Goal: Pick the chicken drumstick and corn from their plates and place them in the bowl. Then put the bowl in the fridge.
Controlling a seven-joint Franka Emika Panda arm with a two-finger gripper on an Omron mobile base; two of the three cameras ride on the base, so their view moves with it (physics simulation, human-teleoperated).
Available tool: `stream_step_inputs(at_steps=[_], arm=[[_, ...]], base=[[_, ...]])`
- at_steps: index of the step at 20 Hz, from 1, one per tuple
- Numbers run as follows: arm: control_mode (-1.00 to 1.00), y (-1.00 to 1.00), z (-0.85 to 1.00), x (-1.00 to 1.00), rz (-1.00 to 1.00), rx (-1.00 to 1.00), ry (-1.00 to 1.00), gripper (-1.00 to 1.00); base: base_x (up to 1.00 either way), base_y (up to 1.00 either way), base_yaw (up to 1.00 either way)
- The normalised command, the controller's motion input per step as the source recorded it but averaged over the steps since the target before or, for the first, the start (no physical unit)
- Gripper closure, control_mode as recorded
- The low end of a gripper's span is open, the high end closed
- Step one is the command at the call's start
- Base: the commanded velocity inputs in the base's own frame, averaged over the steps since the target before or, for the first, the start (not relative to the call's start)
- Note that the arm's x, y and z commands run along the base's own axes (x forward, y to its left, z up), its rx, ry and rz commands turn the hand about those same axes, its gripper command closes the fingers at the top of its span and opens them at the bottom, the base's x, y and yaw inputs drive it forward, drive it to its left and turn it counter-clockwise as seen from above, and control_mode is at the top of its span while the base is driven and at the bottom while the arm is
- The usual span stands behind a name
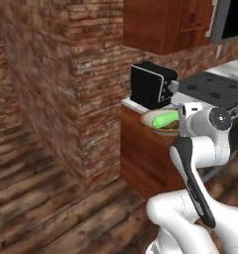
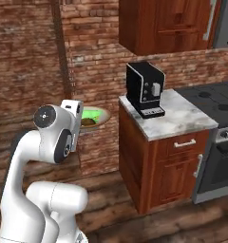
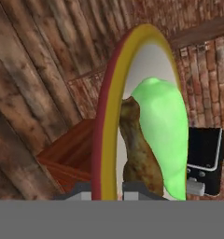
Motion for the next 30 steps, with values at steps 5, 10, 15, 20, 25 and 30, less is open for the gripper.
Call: stream_step_inputs(at_steps=[5,10,15,20,25,30], arm=[[1.0,0.0,0.0,0.0,0.0,0.0,0.0,1.0],[1.0,0.0,0.0,0.0,0.0,0.0,0.0,1.0],[1.0,0.0,0.0,0.0,0.0,0.0,0.0,1.0],[1.0,0.0,0.0,0.0,0.0,0.0,0.0,1.0],[1.0,0.0,0.0,0.0,0.0,0.0,0.0,1.0],[1.0,0.0,0.0,0.0,0.0,0.0,0.0,1.0]], base=[[0.0,0.06,-1.0],[0.01,0.09,-0.98],[0.11,0.18,-0.9],[0.13,0.17,-0.91],[0.21,0.25,-0.78],[0.48,0.06,-0.08]])
